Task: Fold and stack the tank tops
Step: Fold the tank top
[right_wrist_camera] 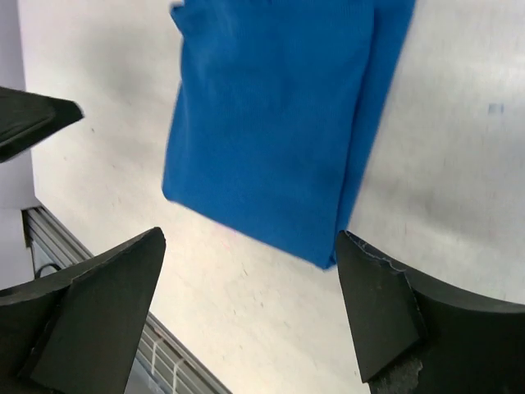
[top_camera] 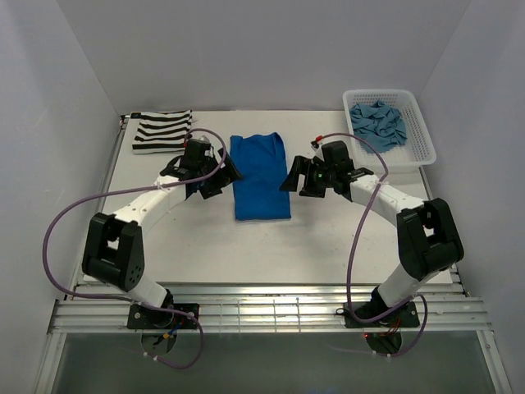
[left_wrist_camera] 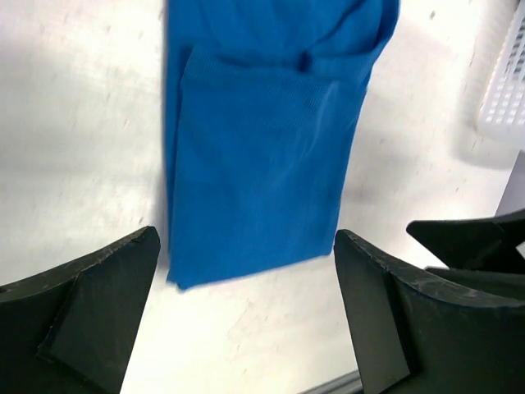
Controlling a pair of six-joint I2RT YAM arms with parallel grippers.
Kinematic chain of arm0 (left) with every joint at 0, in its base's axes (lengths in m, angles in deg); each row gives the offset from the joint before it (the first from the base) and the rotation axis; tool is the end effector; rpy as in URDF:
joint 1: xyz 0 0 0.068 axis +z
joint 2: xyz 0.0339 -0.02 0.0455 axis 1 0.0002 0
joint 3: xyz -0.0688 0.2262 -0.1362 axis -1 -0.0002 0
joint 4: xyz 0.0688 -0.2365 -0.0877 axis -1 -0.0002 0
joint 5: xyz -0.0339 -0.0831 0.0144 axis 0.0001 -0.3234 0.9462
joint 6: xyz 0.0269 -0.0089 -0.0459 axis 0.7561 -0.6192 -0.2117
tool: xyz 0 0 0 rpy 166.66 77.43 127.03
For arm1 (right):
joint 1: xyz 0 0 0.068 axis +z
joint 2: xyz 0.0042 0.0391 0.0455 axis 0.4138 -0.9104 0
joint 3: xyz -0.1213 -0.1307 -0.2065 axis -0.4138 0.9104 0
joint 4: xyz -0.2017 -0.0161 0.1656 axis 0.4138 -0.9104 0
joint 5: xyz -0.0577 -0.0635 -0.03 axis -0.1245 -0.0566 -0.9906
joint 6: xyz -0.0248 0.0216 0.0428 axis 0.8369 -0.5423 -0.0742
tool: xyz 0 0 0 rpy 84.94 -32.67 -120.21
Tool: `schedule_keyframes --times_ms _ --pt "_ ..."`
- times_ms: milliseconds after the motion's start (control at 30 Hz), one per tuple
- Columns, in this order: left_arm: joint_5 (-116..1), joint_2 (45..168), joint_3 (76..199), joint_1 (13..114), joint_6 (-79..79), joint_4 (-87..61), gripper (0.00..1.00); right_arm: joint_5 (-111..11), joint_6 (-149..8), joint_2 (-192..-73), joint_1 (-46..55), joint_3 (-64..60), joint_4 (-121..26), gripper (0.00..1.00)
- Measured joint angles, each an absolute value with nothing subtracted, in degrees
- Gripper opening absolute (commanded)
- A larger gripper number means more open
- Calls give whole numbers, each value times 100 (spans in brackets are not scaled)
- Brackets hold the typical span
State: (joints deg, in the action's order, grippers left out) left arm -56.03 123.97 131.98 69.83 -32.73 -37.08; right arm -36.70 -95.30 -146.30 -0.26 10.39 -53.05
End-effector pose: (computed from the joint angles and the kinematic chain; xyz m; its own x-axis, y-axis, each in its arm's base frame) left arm 0.3299 -0.1257 0.2422 -0.7907 -0.4479 -0.4172 -0.1874 0.8260 -0.5317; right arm 0.3303 0.1619 0.2342 -0.8068 0.1737 -0.5647 -0.2523 0.7629 0.5953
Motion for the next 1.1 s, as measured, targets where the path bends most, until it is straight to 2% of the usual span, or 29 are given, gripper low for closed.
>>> schedule_keyframes --times_ms 200,467,600,633,667,833,867,1100 --pt "-5767 11551 11937 6884 -3353 -3725 98 -3628 -9533 -14355 171 2089 -5292 90" --pt "-6325 11639 11051 6836 -3391 -3426 98 -3593 -9605 -14370 284 2489 -5141 94" --pt "-6504 11862 11019 6836 -3391 -3150 87 -3589 -9648 -14501 284 2489 -4960 100" --pt "-6537 11927 11019 6836 -3382 -3098 81 -3580 -9655 -14564 284 2489 -4938 98" --pt "-6569 11993 11019 6836 -3380 -3045 79 -3543 -9690 -14650 284 2489 -4898 92" --pt "-6692 12242 11019 6838 -3367 -2812 64 -3473 -9729 -14831 282 2454 -4641 79" --pt "-6712 12279 11019 6838 -3369 -2761 59 -3466 -9745 -14866 282 2436 -4614 72" --pt "-6830 12601 11130 6838 -3432 -2516 45 -3460 -9797 -15069 280 2371 -4509 57"
